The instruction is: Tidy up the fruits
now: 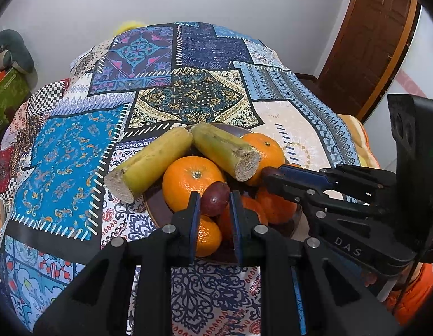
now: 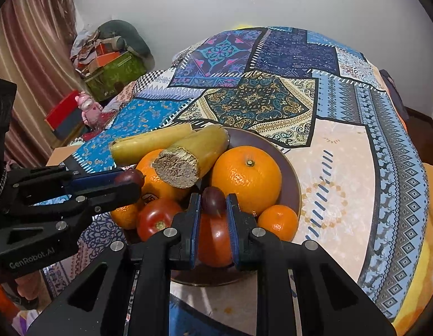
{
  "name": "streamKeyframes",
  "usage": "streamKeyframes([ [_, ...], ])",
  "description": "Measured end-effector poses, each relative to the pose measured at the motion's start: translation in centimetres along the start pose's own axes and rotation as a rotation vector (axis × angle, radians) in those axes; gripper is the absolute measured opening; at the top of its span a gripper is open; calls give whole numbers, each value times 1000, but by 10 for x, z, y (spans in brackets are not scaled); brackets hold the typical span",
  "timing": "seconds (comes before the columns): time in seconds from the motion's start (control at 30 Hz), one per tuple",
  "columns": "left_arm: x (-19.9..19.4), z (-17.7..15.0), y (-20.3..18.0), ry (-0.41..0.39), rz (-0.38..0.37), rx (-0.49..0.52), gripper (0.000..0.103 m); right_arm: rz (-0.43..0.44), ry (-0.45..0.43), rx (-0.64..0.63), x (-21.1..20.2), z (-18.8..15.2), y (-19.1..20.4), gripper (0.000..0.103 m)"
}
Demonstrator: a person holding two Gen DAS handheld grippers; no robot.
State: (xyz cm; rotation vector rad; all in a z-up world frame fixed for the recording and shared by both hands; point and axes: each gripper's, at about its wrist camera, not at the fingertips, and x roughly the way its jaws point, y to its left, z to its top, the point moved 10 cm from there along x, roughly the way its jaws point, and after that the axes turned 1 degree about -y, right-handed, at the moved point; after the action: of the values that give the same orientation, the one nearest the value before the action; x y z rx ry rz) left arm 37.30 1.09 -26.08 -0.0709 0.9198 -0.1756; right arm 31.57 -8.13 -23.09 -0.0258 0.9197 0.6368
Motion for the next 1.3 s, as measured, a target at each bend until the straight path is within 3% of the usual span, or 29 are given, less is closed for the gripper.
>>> streamKeyframes([
  [0.3,-7,1,2,-5,1,-10,24,13,3,12,-5,0,-1,18],
  [0.5,-40,11,-5,-74,17,3,24,4,-40,16,-35,5,0,18],
  [1.0,-239,30,-41,-484,69,20,24,-21,-395,-32,-221,41,56,19],
  [1.17,-295,17,-54,-593,97,32,33,-18,-499,-54,-271,36,80,25],
  [1.3,-323,4,-59,-647,123,30,56,-24,-555,-59,-296,27,94,39],
])
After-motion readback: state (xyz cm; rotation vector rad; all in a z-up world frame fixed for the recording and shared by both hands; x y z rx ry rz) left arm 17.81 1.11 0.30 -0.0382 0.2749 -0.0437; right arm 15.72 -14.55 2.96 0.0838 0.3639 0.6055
